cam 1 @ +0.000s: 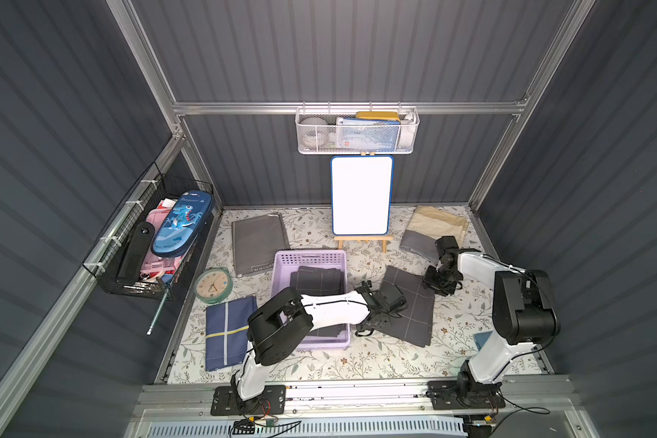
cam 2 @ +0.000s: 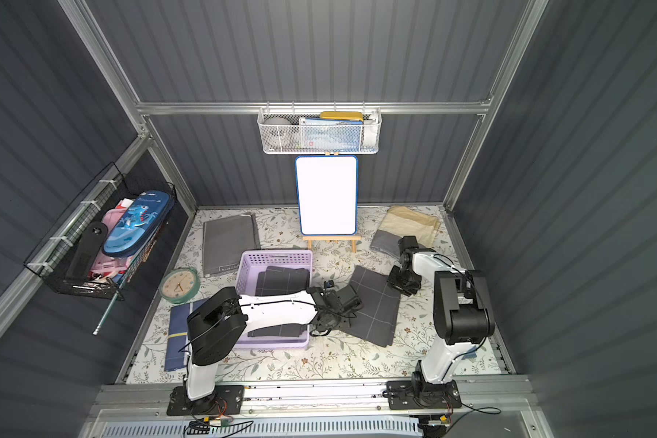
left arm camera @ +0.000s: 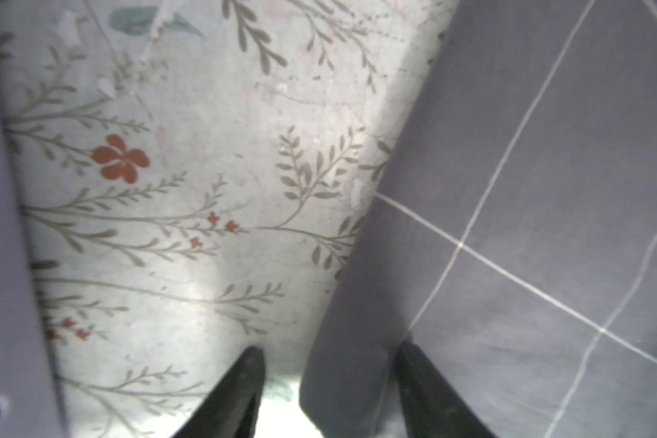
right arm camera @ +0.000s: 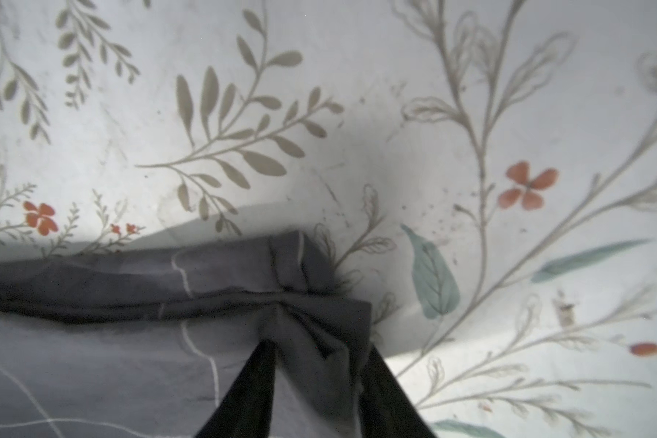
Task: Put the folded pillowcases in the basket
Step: Pick up the pillowcase from the center of the board.
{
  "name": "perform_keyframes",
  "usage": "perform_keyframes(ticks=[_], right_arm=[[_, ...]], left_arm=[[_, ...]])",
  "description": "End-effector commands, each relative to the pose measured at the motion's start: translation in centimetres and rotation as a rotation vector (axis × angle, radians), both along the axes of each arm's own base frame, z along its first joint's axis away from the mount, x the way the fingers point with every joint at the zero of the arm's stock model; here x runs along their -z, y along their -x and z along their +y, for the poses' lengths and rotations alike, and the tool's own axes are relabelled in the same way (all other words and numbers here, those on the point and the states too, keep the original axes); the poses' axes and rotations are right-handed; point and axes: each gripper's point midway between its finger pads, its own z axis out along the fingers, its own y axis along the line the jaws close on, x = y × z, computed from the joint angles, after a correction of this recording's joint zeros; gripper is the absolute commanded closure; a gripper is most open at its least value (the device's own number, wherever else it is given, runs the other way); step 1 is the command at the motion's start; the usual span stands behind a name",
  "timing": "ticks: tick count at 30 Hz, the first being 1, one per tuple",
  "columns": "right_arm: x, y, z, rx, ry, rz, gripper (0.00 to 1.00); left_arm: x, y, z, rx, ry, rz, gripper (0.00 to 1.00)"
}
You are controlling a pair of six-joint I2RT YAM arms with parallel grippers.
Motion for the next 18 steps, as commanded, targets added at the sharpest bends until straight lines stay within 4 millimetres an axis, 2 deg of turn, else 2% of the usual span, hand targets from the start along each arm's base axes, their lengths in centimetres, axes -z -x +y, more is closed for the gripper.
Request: perform_keyframes(ticks=[1, 6, 7, 8, 10, 13, 16, 18], right_arm=[[2.2, 1.9, 0.3, -0.034, 0.027, 0.093, 0.70], [2.1, 2.0, 0.6, -0.046, 0.025, 0.094, 0.84], [2.1, 2.0, 0.6, -0.049, 0.025, 0.092, 0.88], [2.1, 2.0, 0.7, -0.053, 0.028, 0.093, 0.92], [2.1, 1.9, 0.9, -0.059, 0.026, 0.092, 1.00], [1.9, 1.7, 1.3, -0.067, 0.023, 0.080, 1.00], [1.0, 1.3, 2.1, -0.080, 0.018, 0.028, 1.00], [-0.5, 0.9, 2.7, -0.095, 0.034, -0.027, 1.00]], left_arm=[[0.7, -0.5, 0.2, 0.005, -0.018, -0.009, 0.50], [1.0, -1.1, 0.2, 0.002, -0.054, -0.026, 0.62], [-0.1, -1.7, -0.6, -0.005, -0.033, -0.047, 0.64], [-0.3, -1.8, -0.6, -0.006, -0.033, -0.051, 0.67], [-0.7, -1.9, -0.5, -0.014, -0.033, -0.057, 0.80], [-1.5, -2.0, -0.2, -0.029, -0.034, -0.068, 1.00], [-2.9, -2.3, -0.1, -0.026, -0.035, -0.093, 1.00], [-4.5, -2.6, -0.2, -0.025, -0.026, -0.117, 1.00]])
